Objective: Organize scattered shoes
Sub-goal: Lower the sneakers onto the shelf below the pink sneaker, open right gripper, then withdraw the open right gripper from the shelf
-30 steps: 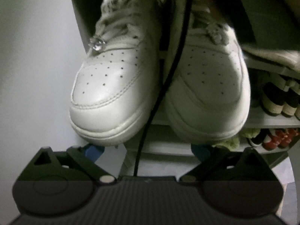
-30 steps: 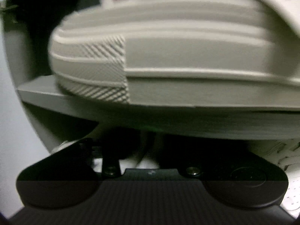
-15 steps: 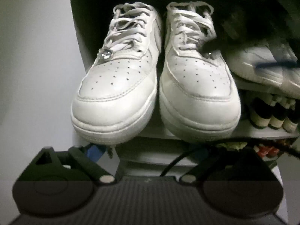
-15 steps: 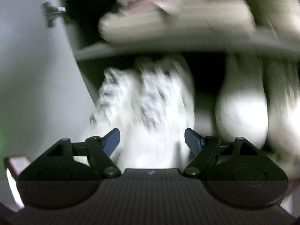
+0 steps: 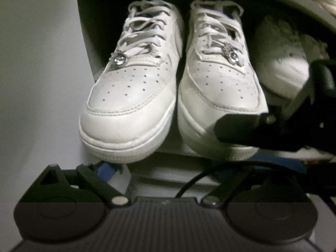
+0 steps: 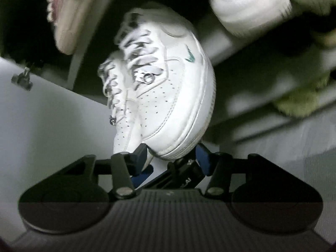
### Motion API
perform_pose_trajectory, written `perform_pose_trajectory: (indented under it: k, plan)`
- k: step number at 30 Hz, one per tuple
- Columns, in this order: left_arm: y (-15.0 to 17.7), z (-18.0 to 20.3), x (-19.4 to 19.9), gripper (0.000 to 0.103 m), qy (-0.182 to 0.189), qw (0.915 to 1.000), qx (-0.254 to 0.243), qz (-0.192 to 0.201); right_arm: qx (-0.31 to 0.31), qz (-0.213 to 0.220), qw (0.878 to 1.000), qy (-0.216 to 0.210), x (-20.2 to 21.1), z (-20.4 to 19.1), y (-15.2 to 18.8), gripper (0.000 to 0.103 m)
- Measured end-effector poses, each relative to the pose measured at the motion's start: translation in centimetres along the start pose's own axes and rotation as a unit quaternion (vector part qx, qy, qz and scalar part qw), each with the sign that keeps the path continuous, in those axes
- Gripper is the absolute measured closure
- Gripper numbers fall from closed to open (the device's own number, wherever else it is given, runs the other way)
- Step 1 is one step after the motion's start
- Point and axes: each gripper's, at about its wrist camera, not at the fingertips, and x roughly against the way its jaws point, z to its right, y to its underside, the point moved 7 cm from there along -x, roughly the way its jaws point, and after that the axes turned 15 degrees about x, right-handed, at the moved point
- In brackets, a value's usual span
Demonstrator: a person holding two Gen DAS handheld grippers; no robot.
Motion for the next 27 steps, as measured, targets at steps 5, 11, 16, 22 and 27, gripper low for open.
perform_pose_trajectory:
  k: [5, 11, 16, 22, 27]
  plan:
    - [-1.7, 1.2, -2.3, 0.008, 0.007, 0.9999, -0.006, 0.008, -0.003, 0.019, 1.000, 0.011, -1.7, 0.5, -2.2, 0.049]
    - [-2.7, 1.4, -5.2, 0.009, 0.016, 0.9998, -0.003, 0.012, 0.003, 0.038, 0.999, 0.028, -4.4, 0.9, -4.1, 0.050]
    - [-1.1, 1.1, -4.0, 0.004, 0.028, 0.9987, -0.041, 0.014, 0.038, 0.049, 0.996, 0.062, -3.7, -0.3, -2.3, 0.050]
    - [3.9, -2.0, 3.7, 0.001, 0.072, 0.9933, -0.090, -0.002, 0.039, 0.006, 0.983, 0.178, 3.0, 0.1, 7.1, 0.050]
    - [8.7, -1.1, 13.4, 0.001, 0.153, 0.9633, -0.209, -0.071, 0.022, -0.040, 0.960, 0.277, 10.0, 0.7, 16.8, 0.050]
